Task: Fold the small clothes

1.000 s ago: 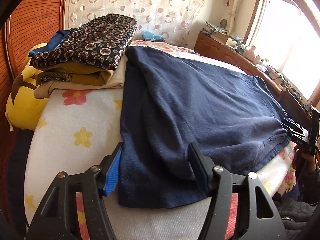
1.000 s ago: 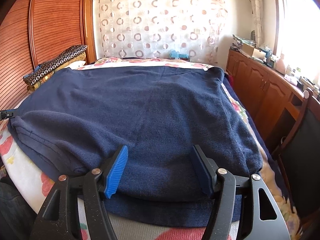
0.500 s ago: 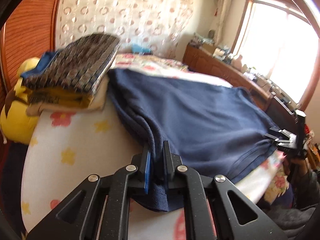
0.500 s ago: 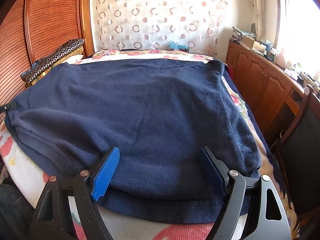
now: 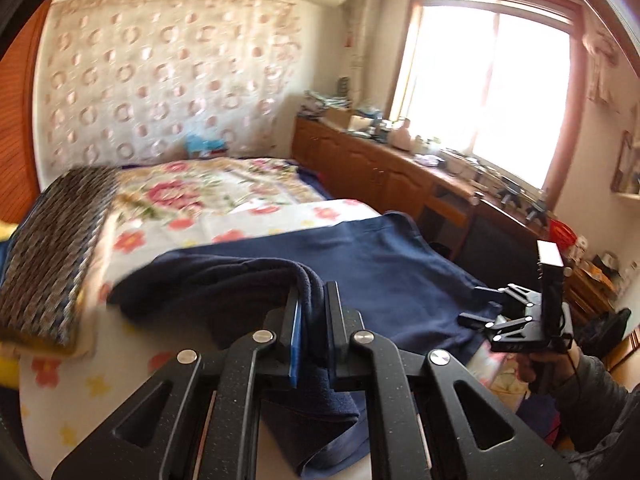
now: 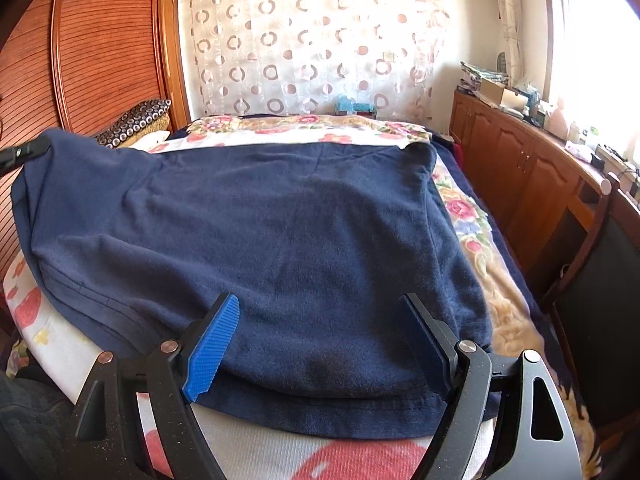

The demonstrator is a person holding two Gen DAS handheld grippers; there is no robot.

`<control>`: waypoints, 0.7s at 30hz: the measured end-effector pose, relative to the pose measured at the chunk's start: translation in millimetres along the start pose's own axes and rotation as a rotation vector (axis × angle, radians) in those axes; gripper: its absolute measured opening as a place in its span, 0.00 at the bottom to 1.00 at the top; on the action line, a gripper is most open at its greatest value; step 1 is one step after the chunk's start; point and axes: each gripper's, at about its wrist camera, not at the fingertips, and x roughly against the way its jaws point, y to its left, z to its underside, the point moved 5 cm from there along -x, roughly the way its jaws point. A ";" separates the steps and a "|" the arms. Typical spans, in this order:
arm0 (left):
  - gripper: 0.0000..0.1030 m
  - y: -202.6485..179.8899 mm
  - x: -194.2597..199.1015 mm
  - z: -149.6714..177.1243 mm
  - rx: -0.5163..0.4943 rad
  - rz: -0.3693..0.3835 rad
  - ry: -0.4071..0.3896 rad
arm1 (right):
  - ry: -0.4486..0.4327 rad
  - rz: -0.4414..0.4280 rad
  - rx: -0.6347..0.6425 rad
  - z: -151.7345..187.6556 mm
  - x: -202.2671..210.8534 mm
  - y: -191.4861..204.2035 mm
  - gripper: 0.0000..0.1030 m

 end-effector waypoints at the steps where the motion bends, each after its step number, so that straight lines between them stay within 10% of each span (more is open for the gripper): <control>1: 0.10 -7.5 -2.4 -4.7 -0.013 0.013 -0.001 | -0.003 -0.001 -0.001 0.3 1.2 0.2 0.80; 8: 0.13 -28.7 -15.2 -12.2 -0.055 0.043 0.030 | -0.018 -0.009 -0.002 2.0 0.1 5.4 0.80; 15: 0.44 -24.6 -18.2 2.3 -0.065 0.022 0.064 | -0.017 -0.024 0.010 2.8 -4.1 7.7 0.80; 18: 0.74 -19.4 -13.7 6.4 -0.048 0.003 0.052 | -0.016 -0.032 0.015 1.8 -5.8 8.3 0.80; 21: 0.76 -10.5 -5.8 10.6 -0.034 -0.023 0.041 | -0.015 -0.043 0.023 -0.6 -7.8 10.7 0.80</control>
